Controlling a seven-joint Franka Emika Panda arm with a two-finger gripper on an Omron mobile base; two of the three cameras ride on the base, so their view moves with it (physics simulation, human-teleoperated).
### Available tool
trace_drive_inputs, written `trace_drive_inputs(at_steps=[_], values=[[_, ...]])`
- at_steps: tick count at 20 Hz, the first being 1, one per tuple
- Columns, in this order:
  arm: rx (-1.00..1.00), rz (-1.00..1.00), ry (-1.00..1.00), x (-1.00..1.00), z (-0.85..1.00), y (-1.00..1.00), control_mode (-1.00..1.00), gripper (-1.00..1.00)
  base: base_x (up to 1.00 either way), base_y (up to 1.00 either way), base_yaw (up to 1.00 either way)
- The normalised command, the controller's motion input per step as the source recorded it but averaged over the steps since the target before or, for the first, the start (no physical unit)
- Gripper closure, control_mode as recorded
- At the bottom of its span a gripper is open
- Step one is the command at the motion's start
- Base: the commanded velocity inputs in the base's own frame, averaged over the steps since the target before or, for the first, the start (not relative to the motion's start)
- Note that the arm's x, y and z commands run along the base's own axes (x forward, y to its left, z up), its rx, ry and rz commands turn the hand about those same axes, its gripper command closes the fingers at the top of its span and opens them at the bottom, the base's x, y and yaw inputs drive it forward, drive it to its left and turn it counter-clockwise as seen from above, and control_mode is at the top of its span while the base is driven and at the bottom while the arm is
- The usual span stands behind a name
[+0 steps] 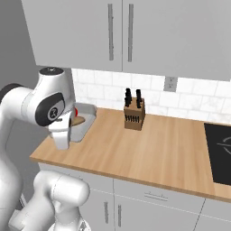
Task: Take the meat container that has the steak and place it on the second highest rack of the freezer. Then take the vegetable container that has the sweet potato and tomato and place it on the highest rack of the freezer.
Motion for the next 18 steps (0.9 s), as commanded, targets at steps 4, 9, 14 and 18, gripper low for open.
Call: trace_drive_inputs(at_steps=[4, 9, 14, 18], values=[[0.00, 0.00, 0.00, 0.00, 0.00, 0.00, -1.00, 1.00, 0.00, 0.00, 0.00], [0.00, 0.00, 0.00, 0.00, 0.00, 0.00, 1.00, 1.00, -0.06, 0.00, 0.00], [0.00, 0.00, 0.00, 0.00, 0.00, 0.00, 1.00, 1.00, -0.90, 0.02, 0.00], [0.00, 0.00, 0.00, 0.00, 0.00, 0.00, 1.00, 1.00, -0.75, 0.66, 0.00]])
